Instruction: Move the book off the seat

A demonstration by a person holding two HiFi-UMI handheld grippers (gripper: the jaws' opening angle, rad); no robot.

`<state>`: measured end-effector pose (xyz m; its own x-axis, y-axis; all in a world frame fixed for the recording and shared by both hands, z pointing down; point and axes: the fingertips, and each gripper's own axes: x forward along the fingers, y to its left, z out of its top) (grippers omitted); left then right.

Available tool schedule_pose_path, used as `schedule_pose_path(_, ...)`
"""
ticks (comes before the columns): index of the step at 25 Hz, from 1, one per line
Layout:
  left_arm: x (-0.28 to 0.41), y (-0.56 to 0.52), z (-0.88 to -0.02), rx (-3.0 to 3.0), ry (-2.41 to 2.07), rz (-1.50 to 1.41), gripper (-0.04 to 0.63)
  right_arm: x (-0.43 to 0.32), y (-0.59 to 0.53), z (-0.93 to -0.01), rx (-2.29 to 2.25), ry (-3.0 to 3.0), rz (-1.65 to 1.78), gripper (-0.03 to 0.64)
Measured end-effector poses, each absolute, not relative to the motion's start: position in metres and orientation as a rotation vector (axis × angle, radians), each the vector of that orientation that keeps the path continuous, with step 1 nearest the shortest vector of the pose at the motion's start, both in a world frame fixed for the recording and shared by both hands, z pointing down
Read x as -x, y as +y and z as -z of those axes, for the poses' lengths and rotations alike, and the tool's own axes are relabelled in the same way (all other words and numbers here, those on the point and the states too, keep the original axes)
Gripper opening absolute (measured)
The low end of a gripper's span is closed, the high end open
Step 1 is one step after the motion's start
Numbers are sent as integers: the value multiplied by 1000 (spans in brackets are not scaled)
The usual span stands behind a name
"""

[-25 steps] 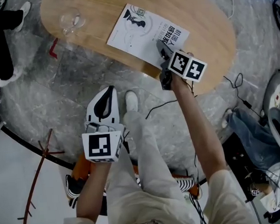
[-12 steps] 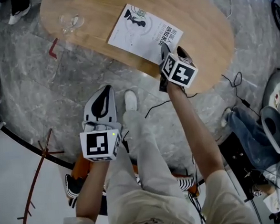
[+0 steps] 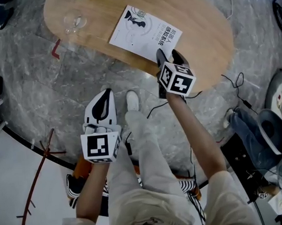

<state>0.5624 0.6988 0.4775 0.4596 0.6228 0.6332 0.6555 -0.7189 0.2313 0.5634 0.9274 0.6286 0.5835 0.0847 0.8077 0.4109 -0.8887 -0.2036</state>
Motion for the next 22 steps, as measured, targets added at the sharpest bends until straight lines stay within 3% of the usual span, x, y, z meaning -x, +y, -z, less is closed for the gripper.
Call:
schedule_pose_path(4, -559, 686, -471, 2667, -1139, 1119, 9, -568, 912, -615, 2477, -336, 1205, 201)
schedule_pose_path(11, -553, 640, -452, 2748, -1037, 1109, 8, -578, 867, -593, 2431, -213, 1159, 51)
schedule_pose_path(22, -532, 533, -417, 2868, -789, 1132, 8, -593, 718, -543, 2345, 307, 1187, 8)
